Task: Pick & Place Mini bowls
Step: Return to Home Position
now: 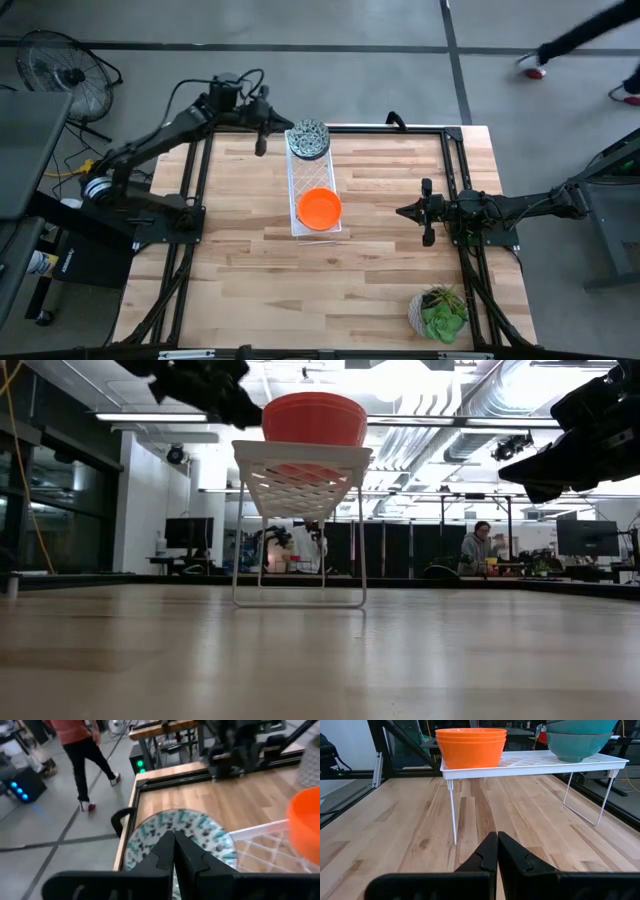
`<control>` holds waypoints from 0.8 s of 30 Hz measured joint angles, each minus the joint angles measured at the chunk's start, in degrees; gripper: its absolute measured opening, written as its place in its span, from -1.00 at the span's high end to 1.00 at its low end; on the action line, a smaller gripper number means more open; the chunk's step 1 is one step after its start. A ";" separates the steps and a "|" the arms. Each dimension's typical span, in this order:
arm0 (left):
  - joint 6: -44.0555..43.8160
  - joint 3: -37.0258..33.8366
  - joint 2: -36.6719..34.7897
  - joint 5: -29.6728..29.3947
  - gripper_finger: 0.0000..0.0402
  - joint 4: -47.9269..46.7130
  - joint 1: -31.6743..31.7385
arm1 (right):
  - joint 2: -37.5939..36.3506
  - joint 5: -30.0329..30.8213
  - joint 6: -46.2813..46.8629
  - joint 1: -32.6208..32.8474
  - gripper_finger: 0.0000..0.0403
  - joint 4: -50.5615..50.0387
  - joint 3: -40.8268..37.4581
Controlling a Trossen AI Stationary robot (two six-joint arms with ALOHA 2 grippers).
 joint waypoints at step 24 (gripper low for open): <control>-19.34 -56.47 -57.43 -29.42 1.00 27.53 -25.11 | 0.00 0.02 0.00 0.02 1.00 0.00 0.00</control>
